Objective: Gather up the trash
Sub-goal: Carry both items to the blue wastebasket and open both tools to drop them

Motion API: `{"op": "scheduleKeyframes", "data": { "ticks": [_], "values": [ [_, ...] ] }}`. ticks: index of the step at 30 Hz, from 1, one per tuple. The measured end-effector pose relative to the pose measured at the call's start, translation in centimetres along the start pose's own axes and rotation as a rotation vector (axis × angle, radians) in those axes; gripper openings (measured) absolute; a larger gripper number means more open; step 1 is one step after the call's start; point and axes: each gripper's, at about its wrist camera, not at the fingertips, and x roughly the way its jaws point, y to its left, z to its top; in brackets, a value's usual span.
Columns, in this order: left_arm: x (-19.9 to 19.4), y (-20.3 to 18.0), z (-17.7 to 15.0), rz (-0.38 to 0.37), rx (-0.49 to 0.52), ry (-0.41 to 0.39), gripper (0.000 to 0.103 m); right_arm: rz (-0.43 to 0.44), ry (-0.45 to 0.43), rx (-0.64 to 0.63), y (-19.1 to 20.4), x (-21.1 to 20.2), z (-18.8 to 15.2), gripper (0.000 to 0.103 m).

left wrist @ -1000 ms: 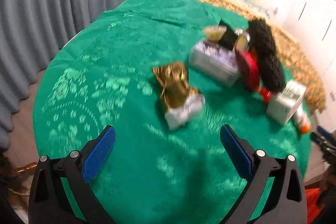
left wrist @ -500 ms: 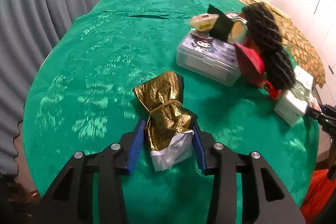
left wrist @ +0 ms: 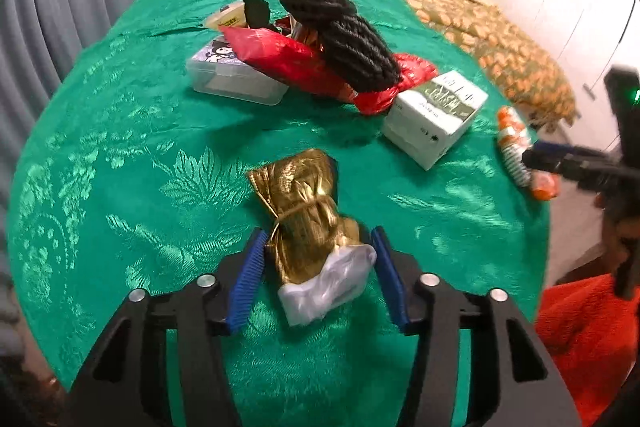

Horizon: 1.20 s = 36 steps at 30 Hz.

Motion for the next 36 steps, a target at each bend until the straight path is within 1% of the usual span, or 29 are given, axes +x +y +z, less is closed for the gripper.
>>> {"op": "scheduleKeyframes", "data": {
  "ticks": [2,3,4,5,6,7,10,12,15,16,17,19,20,21,24,27,29,33,36],
  "values": [
    [0.1,-0.4,0.0,0.008,0.003,-0.003,0.063,-0.005,0.031,-0.014,0.6,0.8,0.3,0.072],
    [0.1,-0.5,0.0,0.013,0.007,-0.004,0.063,-0.013,0.043,-0.021,0.7,1.2,0.3,0.067],
    [0.1,-0.7,0.0,0.019,0.011,-0.004,0.063,-0.028,0.058,-0.028,0.9,1.7,0.3,0.058],
    [0.0,-0.8,0.0,0.026,0.016,-0.004,0.057,-0.031,0.055,-0.022,0.7,1.7,0.3,0.048],
    [0.0,-0.9,0.1,0.034,0.022,-0.002,0.047,-0.023,0.038,-0.011,0.6,1.4,0.2,0.047],
    [-0.1,-1.0,0.1,0.038,0.027,0.002,0.043,-0.017,0.013,-0.007,0.4,0.7,0.1,0.047],
    [-0.8,-1.2,0.3,0.033,0.014,-0.008,0.042,0.018,-0.053,0.015,-0.6,-1.6,0.0,0.047],
    [-1.7,-1.7,0.6,-0.015,-0.004,-0.014,0.041,0.016,-0.083,0.03,-2.0,-2.9,0.1,0.047],
    [-2.9,-4.7,1.7,-0.105,0.017,-0.031,0.041,-0.031,-0.113,0.066,-5.9,-4.8,-0.3,0.047],
    [-3.3,-6.2,2.3,-0.135,0.034,-0.038,0.041,-0.057,-0.116,0.078,-7.3,-5.2,-0.5,0.047],
    [-3.5,-7.8,2.9,-0.17,0.051,-0.041,0.042,-0.098,-0.112,0.096,-9.5,-5.5,-0.8,0.047],
    [-3.3,-11.3,4.2,-0.242,0.083,-0.036,0.042,-0.123,-0.1,0.123,-12.3,-5.7,-1.4,0.047],
    [-3.0,-13.1,4.7,-0.273,0.098,-0.031,0.042,-0.149,-0.09,0.143,-14.3,-5.6,-1.9,0.047],
    [-2.5,-15.2,5.3,-0.303,0.116,-0.022,0.042,-0.167,-0.081,0.152,-15.5,-5.3,-2.2,0.047],
    [-0.6,-21.1,6.3,-0.361,0.164,0.011,0.042,-0.204,-0.056,0.199,-19.4,-4.7,-3.7,0.047],
    [2.9,-26.9,6.6,-0.394,0.206,0.072,0.042,-0.225,-0.035,0.251,-22.6,-3.8,-5.6,0.047],
    [5.5,-30.0,6.4,-0.393,0.231,0.108,0.042,-0.223,-0.016,0.276,-24.2,-3.0,-6.4,0.047],
    [11.1,-34.5,5.7,-0.386,0.245,0.187,0.042,-0.216,0.0,0.296,-25.7,-2.3,-7.1,0.048],
    [14.8,-36.2,5.2,-0.378,0.255,0.218,0.046,-0.192,0.001,0.321,-26.9,-1.7,-7.4,0.049]
  ]
}}
